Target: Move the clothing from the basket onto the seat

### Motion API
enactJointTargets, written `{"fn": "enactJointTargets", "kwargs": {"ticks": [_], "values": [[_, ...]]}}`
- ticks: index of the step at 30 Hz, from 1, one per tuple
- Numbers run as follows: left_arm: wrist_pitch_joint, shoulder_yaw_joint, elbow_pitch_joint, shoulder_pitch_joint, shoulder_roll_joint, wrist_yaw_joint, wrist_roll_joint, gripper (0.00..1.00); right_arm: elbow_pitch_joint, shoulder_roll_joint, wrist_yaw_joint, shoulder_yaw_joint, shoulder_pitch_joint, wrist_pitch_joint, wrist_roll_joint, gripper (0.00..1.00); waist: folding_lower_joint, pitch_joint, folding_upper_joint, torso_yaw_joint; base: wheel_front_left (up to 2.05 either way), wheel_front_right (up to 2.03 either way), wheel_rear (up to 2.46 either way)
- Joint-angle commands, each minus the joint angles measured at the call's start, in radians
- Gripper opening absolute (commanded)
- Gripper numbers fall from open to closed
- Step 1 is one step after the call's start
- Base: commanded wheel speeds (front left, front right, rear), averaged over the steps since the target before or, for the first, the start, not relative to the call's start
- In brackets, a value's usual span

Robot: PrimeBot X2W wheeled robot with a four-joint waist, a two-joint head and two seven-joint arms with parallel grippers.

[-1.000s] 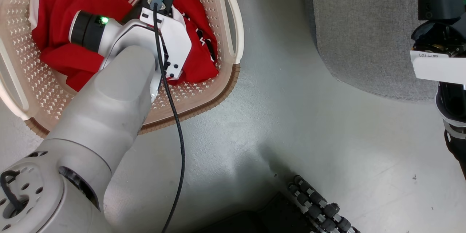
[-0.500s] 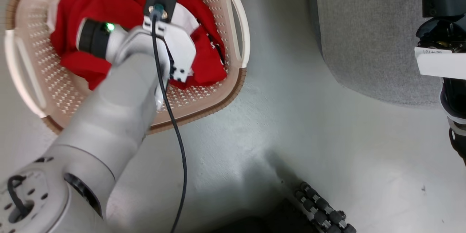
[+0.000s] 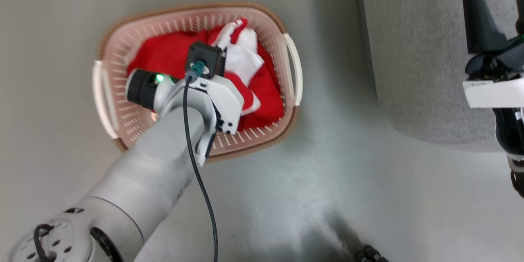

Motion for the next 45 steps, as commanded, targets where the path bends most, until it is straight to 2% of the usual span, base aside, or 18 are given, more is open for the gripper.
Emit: {"fn": "enactJointTargets", "kwargs": {"ticks": [1, 5, 13, 23, 31, 45], "values": [[-0.014, 0.008, -0.028, 0.020, -0.004, -0.004, -0.008, 0.00, -0.006, -0.025, 0.007, 0.008, 0.063, -0.006, -0.012, 1.00, 0.0000, -0.080, 0.0000, 0.047, 0.00, 0.00, 0.00], [-0.018, 0.020, -0.074, 0.046, -0.004, -0.006, -0.003, 0.00, 0.037, -0.030, 0.007, 0.014, 0.109, -0.006, -0.021, 1.00, 0.0000, -0.163, 0.0000, 0.077, 0.00, 0.00, 0.00], [-0.018, 0.116, -0.168, 0.142, -0.004, -0.025, 0.089, 0.00, 0.118, -0.015, 0.007, 0.016, 0.202, -0.006, -0.037, 1.00, 0.0000, -0.322, 0.0000, 0.128, 0.00, 0.00, 0.00], [-0.018, 0.245, -0.229, 0.236, -0.004, -0.085, 0.210, 0.00, 0.194, 0.029, 0.007, 0.018, 0.297, -0.006, -0.070, 1.00, 0.0000, -0.487, 0.0000, 0.165, 0.00, 0.00, 0.00], [-0.018, 0.313, -0.267, 0.242, -0.004, -0.130, 0.292, 0.00, 0.240, 0.069, 0.007, 0.018, 0.352, -0.006, -0.094, 1.00, 0.0000, -0.579, 0.0000, 0.181, 0.00, 0.00, 0.00], [-0.018, 0.406, -0.305, 0.195, -0.004, -0.201, 0.355, 0.00, 0.290, 0.125, 0.007, 0.021, 0.408, -0.006, -0.136, 1.00, 0.0000, -0.686, 0.0000, 0.203, 0.00, 0.00, 0.00]]}}
